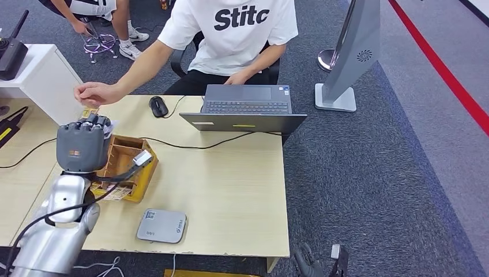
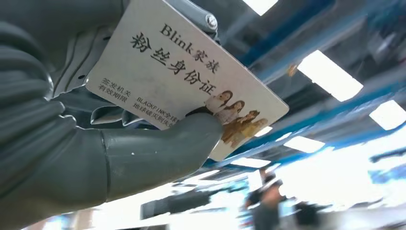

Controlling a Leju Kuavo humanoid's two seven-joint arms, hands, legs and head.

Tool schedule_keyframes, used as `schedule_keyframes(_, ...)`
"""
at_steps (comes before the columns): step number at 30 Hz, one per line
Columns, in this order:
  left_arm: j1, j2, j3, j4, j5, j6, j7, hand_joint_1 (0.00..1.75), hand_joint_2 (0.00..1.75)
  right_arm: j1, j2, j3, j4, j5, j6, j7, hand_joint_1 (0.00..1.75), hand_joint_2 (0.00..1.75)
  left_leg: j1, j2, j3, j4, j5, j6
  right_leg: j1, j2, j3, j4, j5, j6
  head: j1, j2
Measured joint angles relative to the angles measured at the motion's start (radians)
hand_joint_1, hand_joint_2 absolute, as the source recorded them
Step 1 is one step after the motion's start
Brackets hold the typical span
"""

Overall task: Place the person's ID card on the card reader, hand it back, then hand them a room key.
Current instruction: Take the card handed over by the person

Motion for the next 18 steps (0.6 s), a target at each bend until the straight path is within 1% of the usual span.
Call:
schedule_keyframes(2, 0.100, -0.061, 0.041, -0.128, 0.000, 0.018, -0.108, 1.75, 1.75, 0.009, -0.001, -0.014, 0.000, -0.011, 0.002, -0.017, 0.00, 1.75, 0.000, 0.001, 0.000, 0.000, -0.002, 0.001, 0.000, 0.001, 0.000, -0.001, 0.000, 0.000, 0.002, 0.000)
schedule_keyframes(4, 0.216, -0.130, 0.078, -0.250, 0.000, 0.047, -0.192, 1.75, 1.75, 0.021, -0.003, -0.032, 0.000, -0.025, 0.004, -0.034, 0.00, 1.75, 0.000, 0.003, 0.000, 0.000, -0.003, 0.002, 0.000, 0.003, 0.000, -0.001, -0.001, 0.001, 0.003, 0.000)
schedule_keyframes(6, 0.313, -0.187, 0.105, -0.338, 0.001, 0.083, -0.228, 1.75, 1.75, 0.032, -0.008, -0.048, 0.000, -0.036, 0.005, -0.047, 0.00, 1.75, 0.000, 0.003, 0.000, 0.000, -0.004, 0.002, 0.000, 0.003, 0.000, -0.002, -0.001, 0.001, 0.003, 0.000)
schedule_keyframes(10, 0.457, -0.267, 0.142, -0.418, 0.026, 0.119, -0.256, 1.75, 1.75, 0.049, -0.015, -0.080, -0.001, -0.050, 0.008, -0.067, 0.00, 1.75, 0.000, 0.003, 0.000, 0.000, -0.004, 0.003, 0.000, 0.001, 0.000, -0.002, -0.002, 0.001, 0.003, 0.000)
schedule_keyframes(13, 0.519, -0.311, 0.172, -0.427, 0.065, 0.128, -0.289, 1.75, 1.75, 0.057, -0.019, -0.101, -0.002, -0.051, 0.009, -0.074, 0.00, 1.75, 0.001, 0.002, 0.000, 0.000, -0.004, 0.002, 0.000, 0.000, 0.000, -0.002, -0.001, 0.001, 0.003, 0.000)
schedule_keyframes(18, 0.551, -0.353, 0.207, -0.427, 0.083, 0.132, -0.318, 1.75, 1.75, 0.062, -0.022, -0.118, -0.002, -0.049, 0.008, -0.074, 0.00, 1.75, 0.001, 0.001, 0.000, 0.000, -0.002, 0.001, 0.000, 0.000, 0.000, -0.001, -0.001, 0.000, 0.003, 0.000)
